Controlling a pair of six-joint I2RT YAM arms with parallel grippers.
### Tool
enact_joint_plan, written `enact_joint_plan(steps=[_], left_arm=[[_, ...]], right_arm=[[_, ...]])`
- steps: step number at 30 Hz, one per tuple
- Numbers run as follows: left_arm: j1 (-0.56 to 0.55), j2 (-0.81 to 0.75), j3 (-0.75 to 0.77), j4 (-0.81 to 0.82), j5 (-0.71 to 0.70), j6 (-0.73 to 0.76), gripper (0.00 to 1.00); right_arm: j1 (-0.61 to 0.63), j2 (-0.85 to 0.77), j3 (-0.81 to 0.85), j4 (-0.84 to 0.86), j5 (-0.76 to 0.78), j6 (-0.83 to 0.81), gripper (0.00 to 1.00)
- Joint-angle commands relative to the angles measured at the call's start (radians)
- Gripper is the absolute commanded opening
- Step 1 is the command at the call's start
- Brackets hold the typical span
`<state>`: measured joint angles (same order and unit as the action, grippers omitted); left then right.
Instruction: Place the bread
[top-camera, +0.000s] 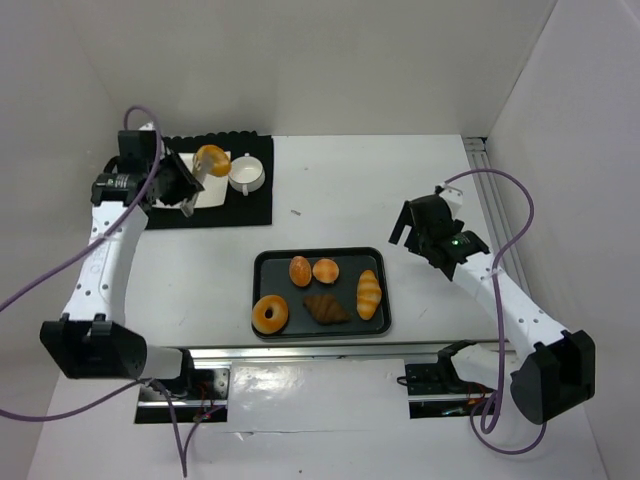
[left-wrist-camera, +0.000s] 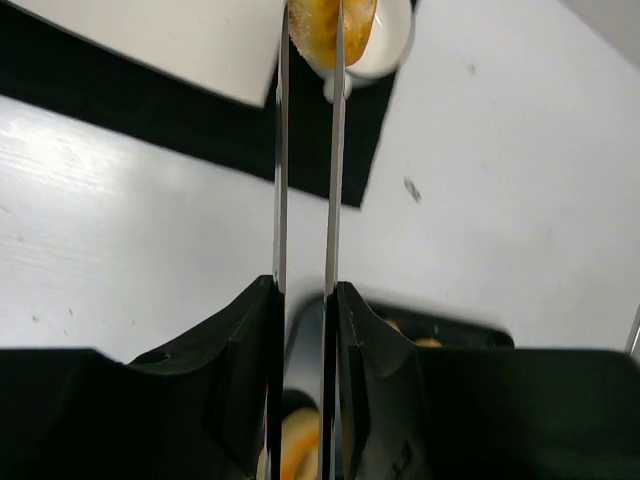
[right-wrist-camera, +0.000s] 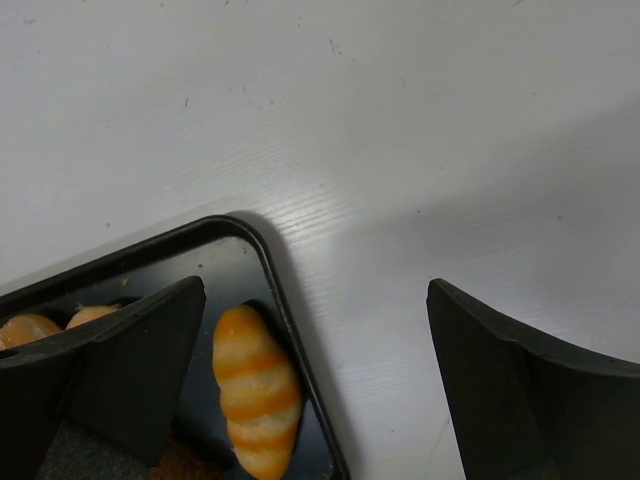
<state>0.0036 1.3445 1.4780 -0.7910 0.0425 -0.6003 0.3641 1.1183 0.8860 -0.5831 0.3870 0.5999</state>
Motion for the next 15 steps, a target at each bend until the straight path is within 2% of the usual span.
enact_joint_plan(steps=[1,4,6,11,15], left_arm=[[0.117,0.085,0.047,0.153,0.06,0.025,0.11],[0.182,0.195,0.086,0.219,0.089,0.014,0.11],[0.216,0.293,0.139,0.219,0.137,0.014,0.11],[0.228,0.448,0.229,0.266,0.197,-0.004,0.11],[0.228,0.556,0.298,0.245,0.183,-0.004,0.11]], right_arm=[[0.009,-0.025,-0.022,0.1,-0.083,-0.06,0.99],[0.009,-0.003,-0.047,0.201,-0.112,-0.089,0.99],[0.009,0.026,-0.047,0.265,-0.065,-0.098,0.99],[0.009,0.204,0.076,0.324,0.065,-0.164,0.99],[0.009,0.276,0.154,0.351,0.087,-0.193,0.99]])
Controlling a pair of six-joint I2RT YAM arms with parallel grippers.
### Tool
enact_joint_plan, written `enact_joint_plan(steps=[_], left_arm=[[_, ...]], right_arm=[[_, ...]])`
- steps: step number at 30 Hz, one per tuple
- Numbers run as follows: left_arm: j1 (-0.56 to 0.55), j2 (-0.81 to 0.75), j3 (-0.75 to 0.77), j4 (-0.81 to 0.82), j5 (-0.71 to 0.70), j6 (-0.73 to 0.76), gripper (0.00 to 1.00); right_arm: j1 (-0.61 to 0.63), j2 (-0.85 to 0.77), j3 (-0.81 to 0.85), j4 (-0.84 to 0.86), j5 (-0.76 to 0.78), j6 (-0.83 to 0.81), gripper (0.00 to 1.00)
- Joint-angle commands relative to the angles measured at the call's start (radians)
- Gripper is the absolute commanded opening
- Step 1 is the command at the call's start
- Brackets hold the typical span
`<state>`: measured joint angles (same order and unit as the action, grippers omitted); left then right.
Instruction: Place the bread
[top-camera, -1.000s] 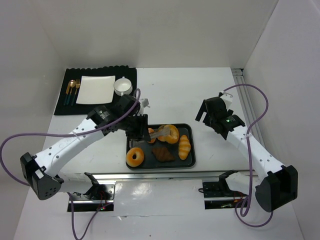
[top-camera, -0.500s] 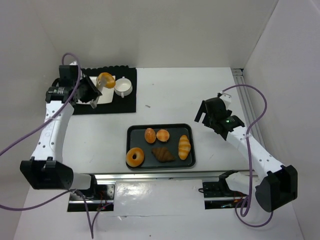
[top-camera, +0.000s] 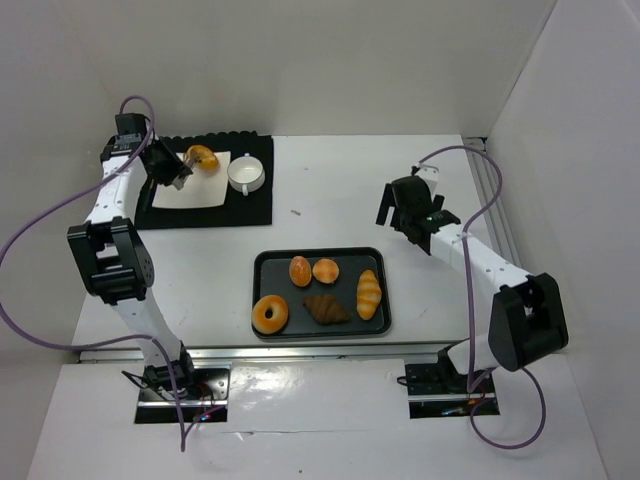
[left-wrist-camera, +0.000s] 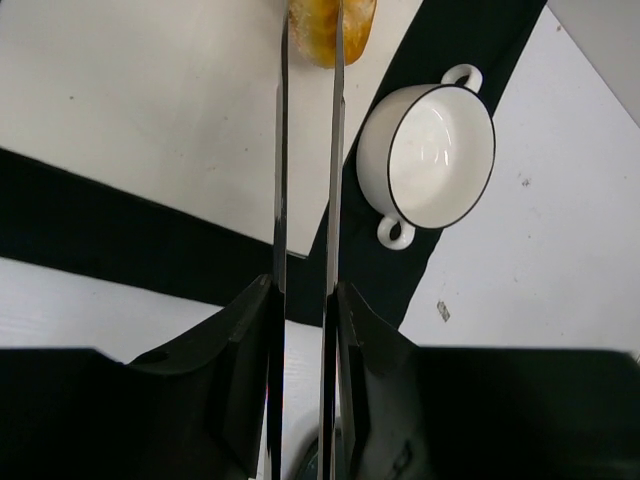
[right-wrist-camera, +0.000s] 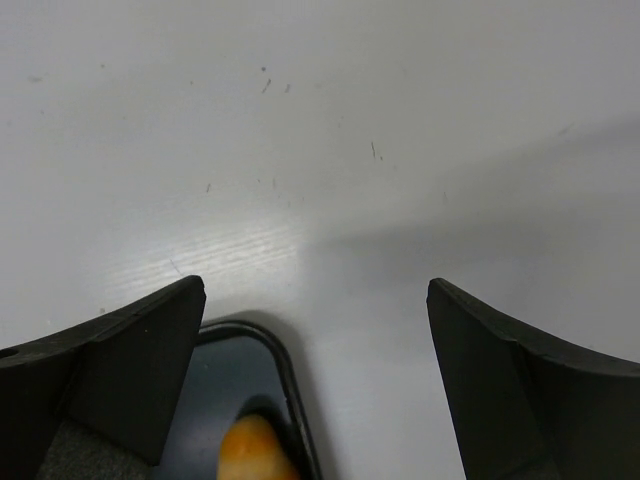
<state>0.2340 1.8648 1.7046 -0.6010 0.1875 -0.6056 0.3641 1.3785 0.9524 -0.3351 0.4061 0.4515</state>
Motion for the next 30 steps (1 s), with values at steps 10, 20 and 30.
enact_joint_plan(steps=[10,20,30], left_arm=[[-0.002,0.027,0.011,0.023,-0.01,-0.02,0.15],[0.007,-0.067,-0.023,0.004,-0.029,0.007,0.67],[-0.053,-0.312,-0.098,-0.065,0.03,0.089,0.6]], right_arm=[[0.009,0.039,0.121,0.091,0.048,-0.048,0.99],[0.009,-0.064,0.112,0.028,0.069,-0.039,0.99],[0.009,-0.141,0.083,-0.01,0.079,-0.03,0.99]])
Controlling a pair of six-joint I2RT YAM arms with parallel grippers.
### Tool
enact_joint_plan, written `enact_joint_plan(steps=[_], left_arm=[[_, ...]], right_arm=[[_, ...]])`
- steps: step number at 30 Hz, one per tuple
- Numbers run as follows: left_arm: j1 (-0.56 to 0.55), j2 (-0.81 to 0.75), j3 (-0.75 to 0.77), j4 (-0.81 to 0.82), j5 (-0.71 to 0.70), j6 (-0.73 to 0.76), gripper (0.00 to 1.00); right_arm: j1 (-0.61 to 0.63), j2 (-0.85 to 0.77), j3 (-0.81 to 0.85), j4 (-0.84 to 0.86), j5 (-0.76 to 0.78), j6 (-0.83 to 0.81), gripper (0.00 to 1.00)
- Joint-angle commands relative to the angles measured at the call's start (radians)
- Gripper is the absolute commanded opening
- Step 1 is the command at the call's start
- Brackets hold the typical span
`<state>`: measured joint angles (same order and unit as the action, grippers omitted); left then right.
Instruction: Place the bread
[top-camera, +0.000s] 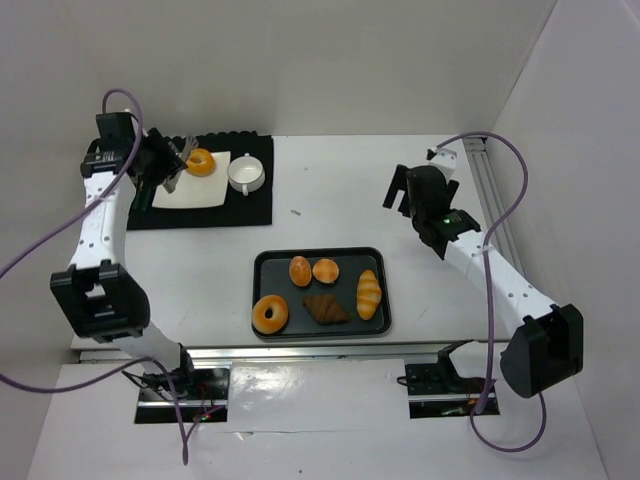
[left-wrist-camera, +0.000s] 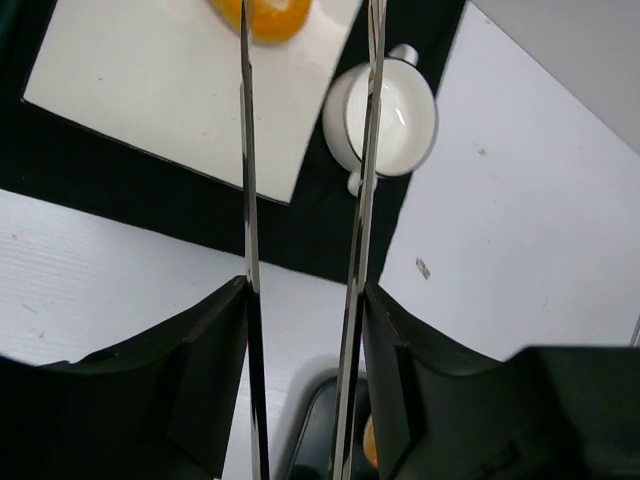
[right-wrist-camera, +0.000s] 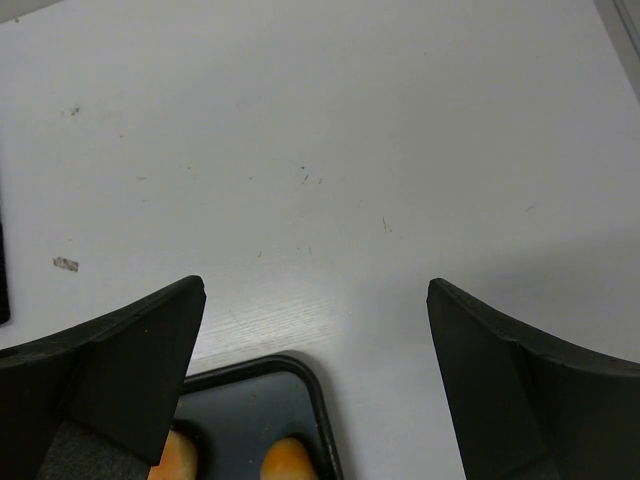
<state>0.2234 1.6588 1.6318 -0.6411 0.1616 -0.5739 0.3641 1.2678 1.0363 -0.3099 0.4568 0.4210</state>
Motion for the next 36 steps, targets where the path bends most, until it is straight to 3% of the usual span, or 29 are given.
enact_joint_plan(steps=[1,2,6,12,19,25,30,36], left_arm=[[-0.067,-0.135,-0.045,-0.04,0.068,0.089,0.58],[-0.132,-0.192,-0.09,-0.051,0.069,0.104,0.56],[-0.303,-0.315,-0.223,-0.084,0.283,0.206,0.55],[-0.631,-0.393,-0.282,-0.238,0.145,0.229,0.53],[-0.786,-0.488,-0.332,-0.365,0.085,0.132,0.53],[-0.907,-0.488,-0.365,-0.456,0.036,-0.038,0.56],[-0.929,-0.559,-0.458,-0.376,0.065,-0.306,0.56],[-0.977,-0.559,-0.469,-0.391,0.069,-0.371,0.59]], right_arm=[[0.009,-0.041,-0.001,-0.035,0.028,0.001,0.99],[0.009,-0.041,-0.01,-0.035,0.028,0.001,0.99],[0.009,-0.06,-0.019,-0.061,0.037,0.001,0.99],[0.009,-0.082,-0.019,-0.092,-0.006,0.01,0.99],[0.009,-0.102,-0.039,-0.103,0.005,0.01,0.99],[0.009,-0.102,-0.048,-0.112,-0.004,0.01,0.99],[0.009,-0.102,-0.048,-0.112,-0.013,0.01,0.99],[0.009,-0.122,-0.048,-0.112,-0.013,0.01,0.99]])
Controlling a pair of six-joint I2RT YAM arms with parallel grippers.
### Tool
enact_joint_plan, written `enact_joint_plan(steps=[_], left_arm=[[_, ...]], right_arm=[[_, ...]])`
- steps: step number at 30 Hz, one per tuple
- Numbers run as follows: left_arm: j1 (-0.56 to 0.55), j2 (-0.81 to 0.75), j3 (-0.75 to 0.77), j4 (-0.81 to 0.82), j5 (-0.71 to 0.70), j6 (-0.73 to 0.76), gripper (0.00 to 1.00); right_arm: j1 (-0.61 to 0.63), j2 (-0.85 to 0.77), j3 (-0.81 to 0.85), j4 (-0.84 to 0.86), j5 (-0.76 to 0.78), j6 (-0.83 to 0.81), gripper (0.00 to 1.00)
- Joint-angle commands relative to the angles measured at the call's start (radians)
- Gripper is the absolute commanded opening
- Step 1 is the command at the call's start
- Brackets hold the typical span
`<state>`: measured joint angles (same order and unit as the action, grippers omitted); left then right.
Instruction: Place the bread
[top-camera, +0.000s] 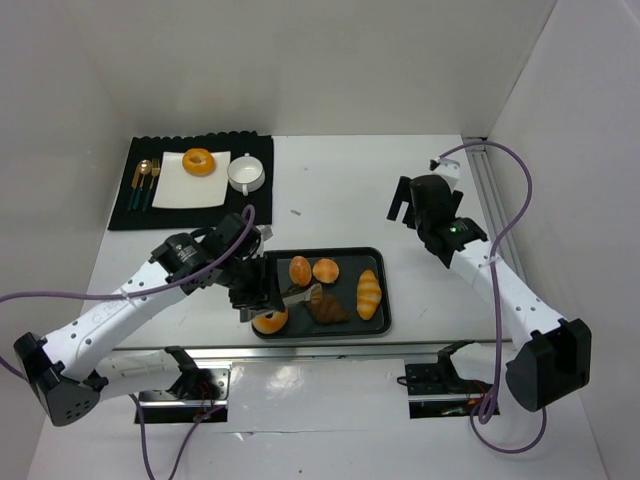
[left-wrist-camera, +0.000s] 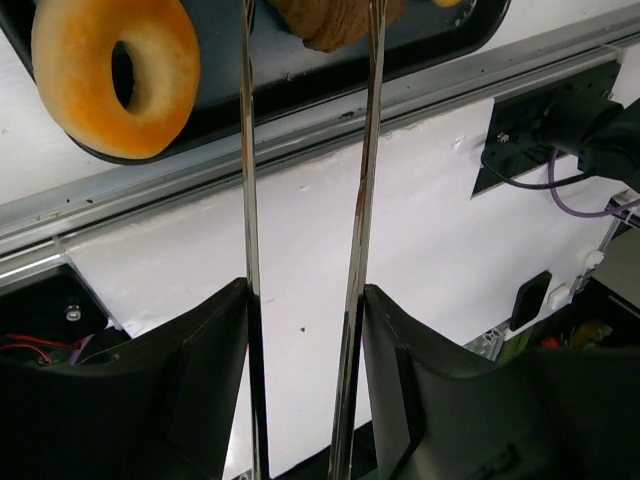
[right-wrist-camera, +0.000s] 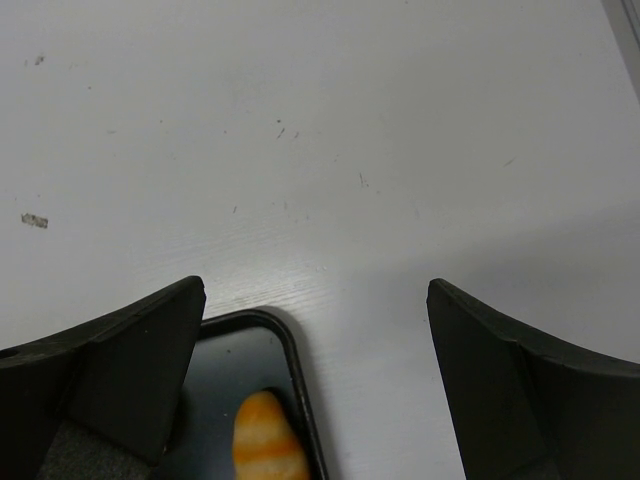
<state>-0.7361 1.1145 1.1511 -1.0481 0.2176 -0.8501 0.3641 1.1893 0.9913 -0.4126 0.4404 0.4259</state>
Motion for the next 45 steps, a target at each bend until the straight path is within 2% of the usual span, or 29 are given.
enact_joint_plan(steps=[1,11,22,28,31,33,35,36,41,43,45], left_arm=[[-0.028,-0.015,0.012,0.016,0.012,-0.104,0.59],[-0.037,0.011,-0.04,0.054,0.106,-0.107,0.62],[-0.078,0.074,-0.071,0.129,0.118,-0.125,0.65],[-0.088,0.093,-0.08,0.186,0.054,-0.161,0.65],[-0.088,0.102,-0.08,0.186,0.042,-0.161,0.58],[-0.098,0.102,-0.068,0.186,0.042,-0.161,0.46],[-0.098,0.102,-0.048,0.145,0.029,-0.142,0.38],[-0.098,0.102,-0.021,0.126,0.017,-0.142,0.31],[-0.098,0.071,0.106,0.01,-0.046,-0.109,0.12],[-0.098,0.071,0.186,-0.053,-0.085,-0.098,0.09],[-0.098,0.061,0.232,-0.07,-0.098,-0.078,0.0]], right_arm=[[0.009,-0.043,-0.003,-0.009,0.003,0.005,0.99],[0.009,-0.062,-0.013,-0.009,-0.006,0.014,0.99],[0.009,-0.071,-0.031,-0.009,-0.006,0.023,0.99],[0.009,-0.071,-0.04,-0.009,-0.006,0.024,0.99],[0.009,-0.071,-0.04,-0.009,-0.006,0.024,0.99],[0.009,-0.071,-0.04,-0.009,-0.006,0.024,0.99],[0.009,-0.071,-0.04,-0.009,-0.006,0.024,0.99],[0.009,-0.071,-0.04,-0.009,-0.006,0.024,0.99],[0.009,-0.071,-0.04,-0.009,-0.006,0.024,0.99],[0.009,-0.071,-0.04,-0.009,-0.006,0.024,0.99],[0.009,-0.071,-0.04,-0.009,0.003,0.024,0.99]])
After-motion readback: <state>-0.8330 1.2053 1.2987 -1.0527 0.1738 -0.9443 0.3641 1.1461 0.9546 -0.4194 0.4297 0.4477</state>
